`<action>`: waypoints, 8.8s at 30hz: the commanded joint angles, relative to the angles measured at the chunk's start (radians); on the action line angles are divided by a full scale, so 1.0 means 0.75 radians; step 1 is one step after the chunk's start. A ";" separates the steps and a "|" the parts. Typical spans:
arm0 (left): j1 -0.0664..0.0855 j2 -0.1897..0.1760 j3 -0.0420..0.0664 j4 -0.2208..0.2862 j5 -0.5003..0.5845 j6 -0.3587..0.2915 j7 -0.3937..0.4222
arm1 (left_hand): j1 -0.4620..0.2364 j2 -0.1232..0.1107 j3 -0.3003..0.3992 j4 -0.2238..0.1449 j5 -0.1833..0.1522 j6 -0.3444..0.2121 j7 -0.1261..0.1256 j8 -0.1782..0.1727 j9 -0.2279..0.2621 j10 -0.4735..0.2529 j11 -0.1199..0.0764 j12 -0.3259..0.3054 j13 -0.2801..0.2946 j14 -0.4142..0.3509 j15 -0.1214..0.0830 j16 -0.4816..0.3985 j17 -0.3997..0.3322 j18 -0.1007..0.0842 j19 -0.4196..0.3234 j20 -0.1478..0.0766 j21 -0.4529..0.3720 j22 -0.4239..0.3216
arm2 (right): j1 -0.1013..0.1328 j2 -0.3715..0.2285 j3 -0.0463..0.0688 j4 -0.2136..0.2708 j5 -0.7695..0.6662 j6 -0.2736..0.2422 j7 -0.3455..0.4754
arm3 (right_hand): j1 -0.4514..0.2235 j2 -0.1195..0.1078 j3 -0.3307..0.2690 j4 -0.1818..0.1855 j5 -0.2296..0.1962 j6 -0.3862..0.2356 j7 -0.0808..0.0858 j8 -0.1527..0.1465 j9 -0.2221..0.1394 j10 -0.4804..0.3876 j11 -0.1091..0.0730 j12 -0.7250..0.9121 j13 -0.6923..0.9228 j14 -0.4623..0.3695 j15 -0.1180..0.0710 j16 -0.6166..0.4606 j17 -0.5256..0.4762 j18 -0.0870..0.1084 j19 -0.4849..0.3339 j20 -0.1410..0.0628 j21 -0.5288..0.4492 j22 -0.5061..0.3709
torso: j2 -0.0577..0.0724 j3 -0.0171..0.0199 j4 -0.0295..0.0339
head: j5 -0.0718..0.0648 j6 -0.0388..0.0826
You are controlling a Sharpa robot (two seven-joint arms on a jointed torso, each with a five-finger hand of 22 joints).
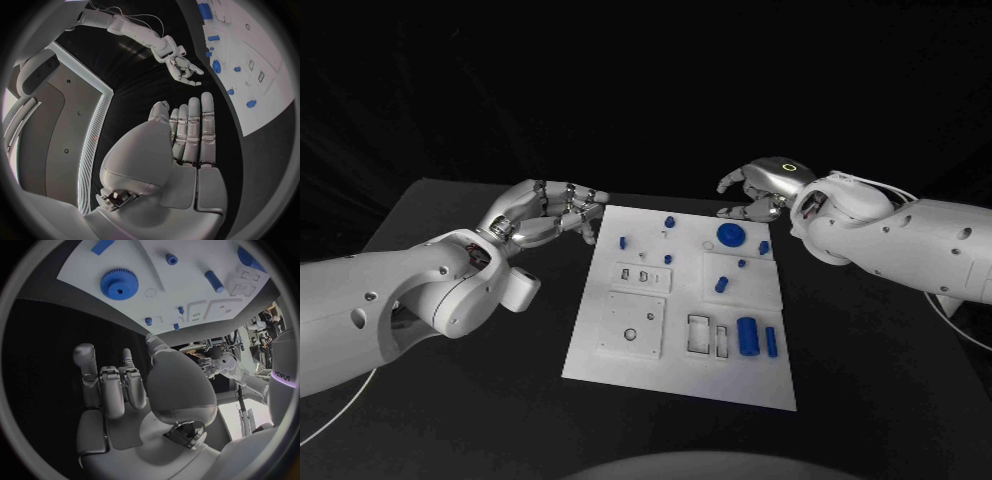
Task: Assemble the parts on the task board
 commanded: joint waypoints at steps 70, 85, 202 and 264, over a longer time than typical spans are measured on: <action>-0.008 0.010 0.001 -0.008 -0.003 0.050 0.003 | 0.018 -0.006 0.020 0.000 0.008 0.000 0.002 -0.011 -0.001 -0.006 0.005 -0.007 -0.003 -0.004 0.004 -0.008 -0.005 0.012 -0.010 0.002 -0.009 -0.002 | -0.089 0.094 -0.003 -0.172 -0.041 0.284 -0.112 | 0.069 -0.017 0.120 -0.081 0.320 0.111 -0.029 0.074 0.217 0.143 -0.061 0.005 0.350 0.145 -0.059 0.004 0.350 -0.052 0.233 -0.073 0.235 0.221 | 0.001 -0.0019 0.0024 | -0.012 -0.022; -0.015 0.003 0.000 -0.010 -0.003 0.049 -0.001 | 0.019 -0.008 0.021 0.000 0.007 -0.002 0.002 -0.012 -0.002 -0.006 0.006 -0.008 -0.004 -0.005 0.004 -0.009 -0.005 0.012 -0.010 0.003 -0.010 -0.002 | -0.088 0.066 -0.003 -0.122 -0.034 0.203 -0.088 | 0.050 -0.013 0.108 -0.096 0.324 0.124 -0.063 0.142 0.357 0.143 -0.074 0.005 0.350 0.145 -0.071 0.004 0.350 -0.052 0.237 -0.086 0.227 0.229 | 0.000 -0.0011 0.0001 | 0.000 -0.026; -0.042 0.016 0.000 -0.040 -0.003 0.056 -0.018 | 0.021 -0.012 0.025 0.001 0.007 -0.005 0.001 -0.015 -0.002 -0.007 0.008 -0.009 -0.005 -0.006 0.006 -0.013 -0.009 0.012 -0.013 0.004 -0.013 -0.001 | 0.016 -0.047 -0.002 0.129 0.090 0.167 -0.071 | -0.107 0.045 0.074 0.079 0.033 0.108 -0.004 0.107 0.011 0.143 -0.067 0.005 0.350 0.145 -0.069 0.004 0.350 -0.065 0.310 -0.087 0.247 0.271 | 0.000 -0.0009 0.0022 | -0.006 -0.015; -0.108 0.058 0.000 -0.102 -0.003 0.096 -0.004 | 0.027 -0.010 0.033 0.000 0.010 -0.003 0.003 -0.015 -0.001 -0.007 0.007 -0.010 -0.006 -0.005 0.006 -0.015 -0.011 0.012 -0.016 0.004 -0.016 -0.001 | -0.193 -0.266 -0.017 0.052 0.801 0.037 0.355 | 0.152 -0.043 0.116 -0.027 0.169 -0.225 -0.059 0.046 0.202 0.143 -0.114 0.005 0.350 0.145 -0.112 0.004 0.350 -0.083 0.366 -0.128 0.333 0.294 | -0.022 0.0171 -0.0224 | -0.046 -0.016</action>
